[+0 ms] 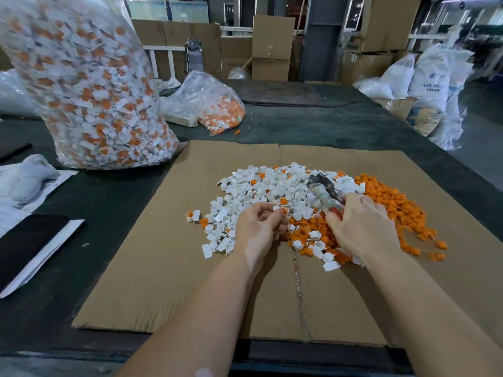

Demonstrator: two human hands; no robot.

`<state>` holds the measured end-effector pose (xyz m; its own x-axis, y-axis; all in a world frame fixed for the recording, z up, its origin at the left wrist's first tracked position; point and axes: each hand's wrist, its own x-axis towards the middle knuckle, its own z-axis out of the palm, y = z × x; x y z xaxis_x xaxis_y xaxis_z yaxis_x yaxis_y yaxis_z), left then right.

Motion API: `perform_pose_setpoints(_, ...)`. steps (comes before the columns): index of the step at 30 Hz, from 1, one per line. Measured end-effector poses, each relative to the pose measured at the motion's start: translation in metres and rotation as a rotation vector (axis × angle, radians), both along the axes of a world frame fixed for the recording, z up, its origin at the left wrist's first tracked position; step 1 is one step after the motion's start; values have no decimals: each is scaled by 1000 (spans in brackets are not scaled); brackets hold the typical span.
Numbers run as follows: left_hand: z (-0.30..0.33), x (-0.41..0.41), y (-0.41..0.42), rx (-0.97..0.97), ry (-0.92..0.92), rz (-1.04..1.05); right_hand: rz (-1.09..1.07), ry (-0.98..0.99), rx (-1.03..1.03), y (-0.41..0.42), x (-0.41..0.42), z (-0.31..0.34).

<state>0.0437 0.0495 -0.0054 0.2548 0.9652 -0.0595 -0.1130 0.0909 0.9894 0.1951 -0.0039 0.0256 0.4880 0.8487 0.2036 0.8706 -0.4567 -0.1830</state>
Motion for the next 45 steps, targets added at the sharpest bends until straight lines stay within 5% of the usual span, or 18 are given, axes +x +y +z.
perform_pose_setpoints(6, 7, -1, 1, -118, -102, 42, 289, 376, -169, -5, -21, 20)
perform_pose_setpoints(15, 8, 0, 1, -150, -127, 80, 323, 668, -326, -10, -24, 33)
perform_pose_setpoints(45, 0, -1, 6, -180, -99, 140, 350, 613, -429, -8, -35, 43)
